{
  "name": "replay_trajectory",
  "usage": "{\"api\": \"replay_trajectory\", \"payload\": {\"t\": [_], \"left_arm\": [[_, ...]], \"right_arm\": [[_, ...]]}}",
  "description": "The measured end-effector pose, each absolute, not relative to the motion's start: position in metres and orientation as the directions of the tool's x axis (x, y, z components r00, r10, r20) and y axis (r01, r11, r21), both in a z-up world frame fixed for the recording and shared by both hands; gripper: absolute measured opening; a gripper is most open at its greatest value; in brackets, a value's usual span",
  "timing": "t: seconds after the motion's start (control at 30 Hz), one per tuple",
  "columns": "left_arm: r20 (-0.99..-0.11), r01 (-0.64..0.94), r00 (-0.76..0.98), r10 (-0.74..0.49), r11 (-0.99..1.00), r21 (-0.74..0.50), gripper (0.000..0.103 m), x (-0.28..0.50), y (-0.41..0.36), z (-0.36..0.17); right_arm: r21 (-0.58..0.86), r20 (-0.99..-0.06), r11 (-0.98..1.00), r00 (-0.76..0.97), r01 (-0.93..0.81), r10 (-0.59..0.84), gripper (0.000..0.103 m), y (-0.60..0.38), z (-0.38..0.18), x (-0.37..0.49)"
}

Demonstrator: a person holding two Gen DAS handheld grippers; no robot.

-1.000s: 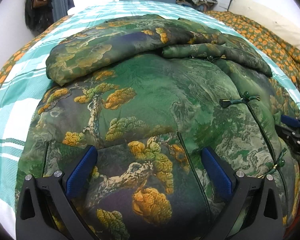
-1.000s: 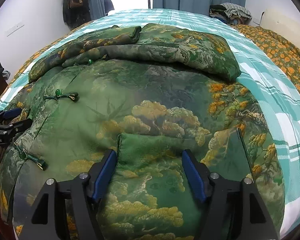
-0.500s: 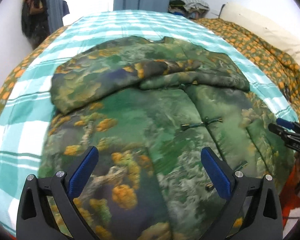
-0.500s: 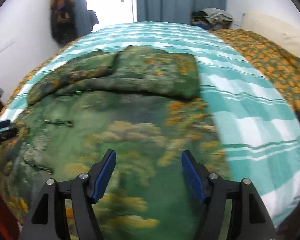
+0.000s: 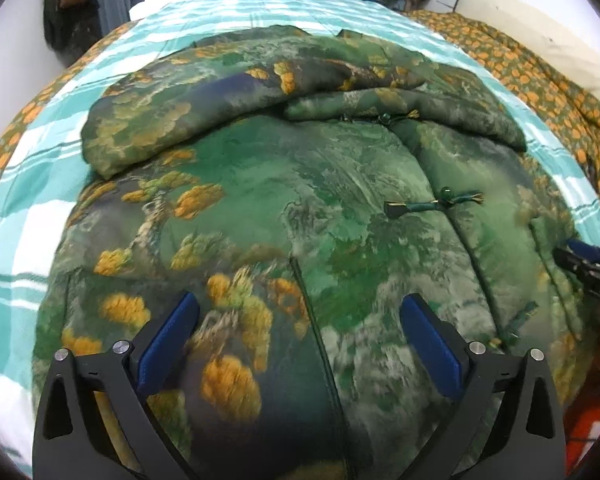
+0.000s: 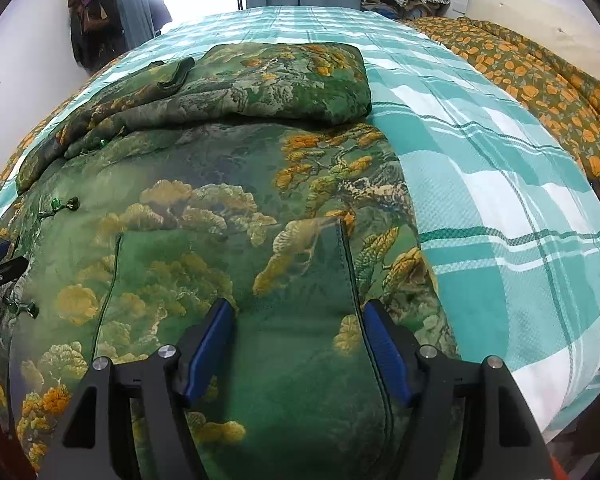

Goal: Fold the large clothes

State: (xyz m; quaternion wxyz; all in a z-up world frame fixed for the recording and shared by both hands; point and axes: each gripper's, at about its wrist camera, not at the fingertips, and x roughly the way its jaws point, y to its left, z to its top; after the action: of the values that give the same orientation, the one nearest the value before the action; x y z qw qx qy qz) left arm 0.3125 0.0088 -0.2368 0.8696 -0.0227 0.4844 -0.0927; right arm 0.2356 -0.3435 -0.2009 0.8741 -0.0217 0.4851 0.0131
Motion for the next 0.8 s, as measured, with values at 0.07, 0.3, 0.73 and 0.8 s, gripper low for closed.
{"api": "replay_trajectory", "payload": {"t": [0.07,0.3,0.73,0.8], "left_arm": [[-0.832,0.142,0.518,-0.197,0.979,-0.144,0.101,0.300,0.015,-0.227],[-0.853,0.128,0.490,-0.180,0.983,-0.134,0.101,0.263,0.041,-0.225],[-0.877,0.127,0.460,-0.141,0.988,-0.092,0.102,0.263,0.036,-0.249],[-0.878,0.120,0.457,-0.141,0.988,-0.096,0.102,0.259,0.036,-0.246]], "right_arm": [[-0.031,-0.843,0.999,0.537,-0.043,-0.003,0.070,-0.344,-0.189,0.230],[-0.006,-0.831,0.995,0.553,-0.101,0.051,0.070,-0.333,-0.157,0.182],[0.001,-0.891,0.995,0.451,-0.101,0.047,0.071,-0.324,-0.201,0.183],[-0.006,-0.891,0.995,0.453,-0.103,0.041,0.071,-0.325,-0.200,0.182]]}}
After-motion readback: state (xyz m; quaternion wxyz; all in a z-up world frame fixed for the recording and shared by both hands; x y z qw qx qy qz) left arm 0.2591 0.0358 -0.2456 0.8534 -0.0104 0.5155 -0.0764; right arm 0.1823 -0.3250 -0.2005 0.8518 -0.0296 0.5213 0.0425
